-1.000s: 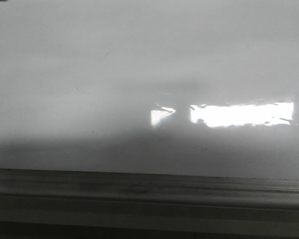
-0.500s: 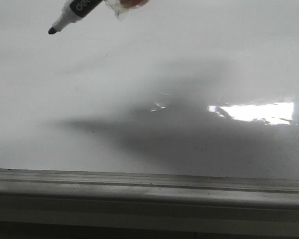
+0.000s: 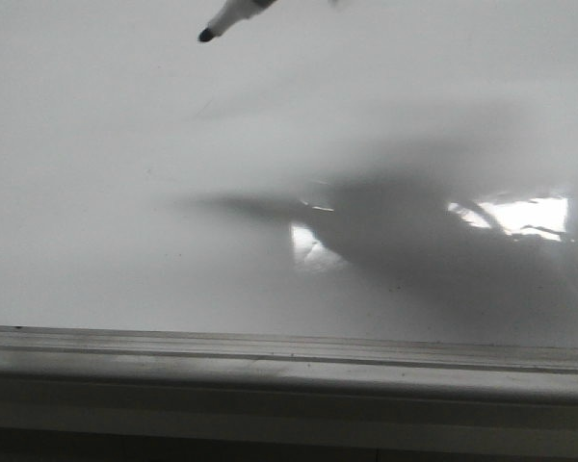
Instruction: Write number 0 on whiteboard
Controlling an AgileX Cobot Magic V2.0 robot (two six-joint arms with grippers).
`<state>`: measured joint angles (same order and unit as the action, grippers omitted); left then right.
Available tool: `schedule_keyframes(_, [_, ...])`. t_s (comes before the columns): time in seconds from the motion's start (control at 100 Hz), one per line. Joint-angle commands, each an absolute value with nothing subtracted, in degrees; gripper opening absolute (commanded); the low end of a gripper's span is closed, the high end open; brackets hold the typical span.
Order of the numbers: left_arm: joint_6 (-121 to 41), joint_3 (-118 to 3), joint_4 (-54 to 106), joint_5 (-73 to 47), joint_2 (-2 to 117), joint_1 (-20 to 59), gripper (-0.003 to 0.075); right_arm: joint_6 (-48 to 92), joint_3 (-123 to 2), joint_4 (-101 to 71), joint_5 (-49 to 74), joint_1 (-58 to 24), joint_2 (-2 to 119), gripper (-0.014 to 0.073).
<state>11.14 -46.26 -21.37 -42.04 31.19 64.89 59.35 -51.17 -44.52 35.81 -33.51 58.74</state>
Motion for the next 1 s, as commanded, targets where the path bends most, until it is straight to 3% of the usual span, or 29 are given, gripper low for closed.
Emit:
schedule_keyframes(0.0, [16.2,-45.7,-24.6,-35.4,29.5,65.3,0.0164,58.0,-52.6,-44.1,35.6,-30.9,55.4,-0.0047])
schedule_keyframes(0.49, [37.9,-39.7,-41.4,-29.5,26.7,65.3,0.0155,51.7,-47.2,-35.5,40.2,-24.0,45.5,-0.0047])
schedule_keyframes(0.66, [47.0,-39.0,-48.1,-29.3,26.7,65.3,0.0155,50.2,-41.2,-35.1,34.3,-23.6,41.1,-0.0047])
schedule_keyframes(0.99, [50.3,-36.0,-50.0,-26.9,26.9,65.3,0.0155,46.8,-38.8,-36.5,22.1,-23.6,39.5,-0.0047])
